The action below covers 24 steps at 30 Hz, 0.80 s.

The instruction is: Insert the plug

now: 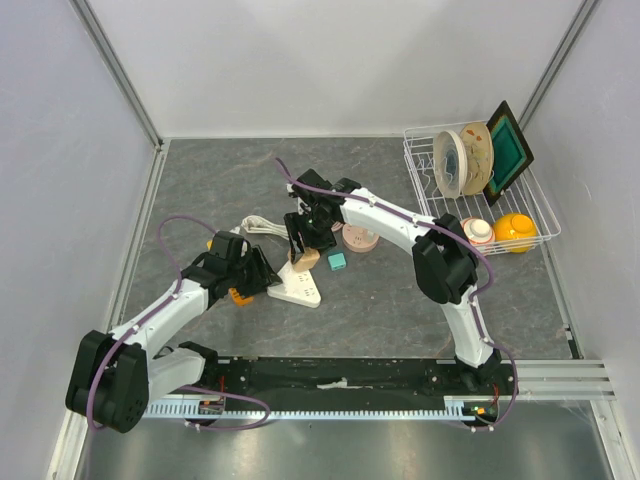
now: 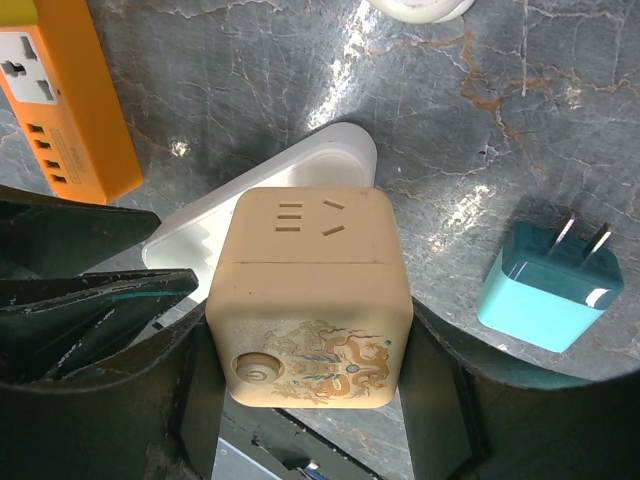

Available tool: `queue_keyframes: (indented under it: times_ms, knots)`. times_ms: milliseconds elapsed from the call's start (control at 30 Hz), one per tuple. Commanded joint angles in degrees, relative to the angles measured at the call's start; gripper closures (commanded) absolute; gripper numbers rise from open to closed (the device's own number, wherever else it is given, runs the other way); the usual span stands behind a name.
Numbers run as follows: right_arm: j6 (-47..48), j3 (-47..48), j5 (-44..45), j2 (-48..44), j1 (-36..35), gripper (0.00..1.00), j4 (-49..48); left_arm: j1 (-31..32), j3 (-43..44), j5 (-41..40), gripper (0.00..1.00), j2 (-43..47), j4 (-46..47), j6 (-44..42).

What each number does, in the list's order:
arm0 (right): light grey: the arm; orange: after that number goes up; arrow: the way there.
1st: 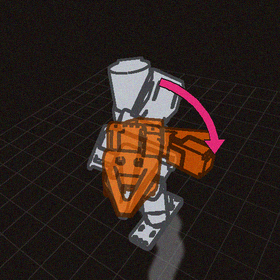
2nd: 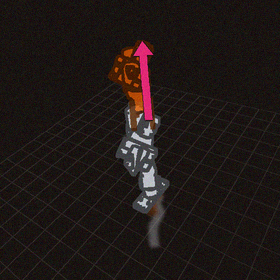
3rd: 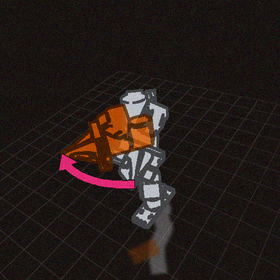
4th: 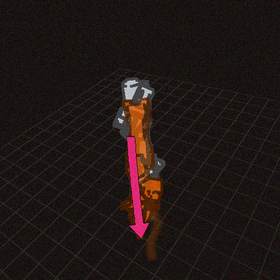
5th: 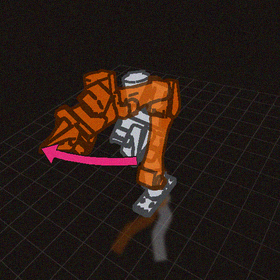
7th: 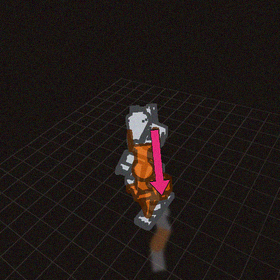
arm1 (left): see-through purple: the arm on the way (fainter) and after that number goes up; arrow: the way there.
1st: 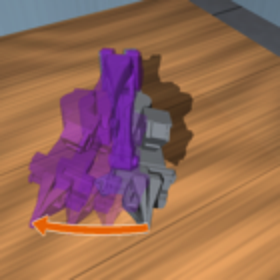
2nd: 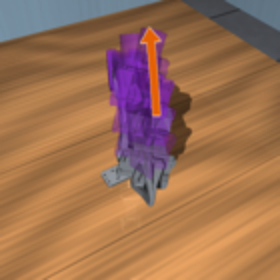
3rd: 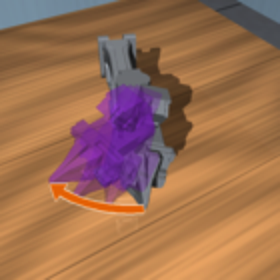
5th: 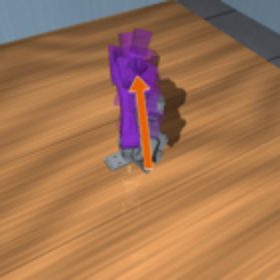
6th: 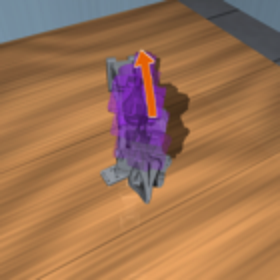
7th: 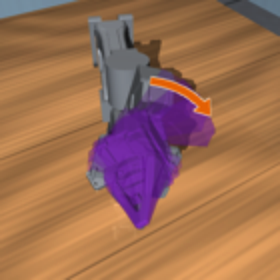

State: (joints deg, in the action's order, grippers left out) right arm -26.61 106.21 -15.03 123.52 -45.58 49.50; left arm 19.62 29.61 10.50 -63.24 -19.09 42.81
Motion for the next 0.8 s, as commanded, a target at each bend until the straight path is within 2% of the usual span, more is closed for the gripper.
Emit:
queue_keyframes:
  times_ms: [0,267,467,767]
  knots:
    - [-1.3,-2.0,0.6,-2.7,-0.4,1.00,-1.3,-0.2,-0.1,1.6,0.41,0.6,2.6,1.6]
    - [-2.6,-3.6,1.2,-1.4,-0.6,1.00,-2.1,0.0,-0.3,3.0,0.43,0.4,3.4,2.1]
    - [-2.5,-2.5,2.8,1.2,-1.6,1.00,0.9,0.2,-1.4,4.6,0.44,-1.3,5.2,2.7]
    - [-1.7,6.6,8.9,7.2,-3.6,1.00,8.6,1.4,-2.0,4.0,0.46,-2.2,6.6,3.0]
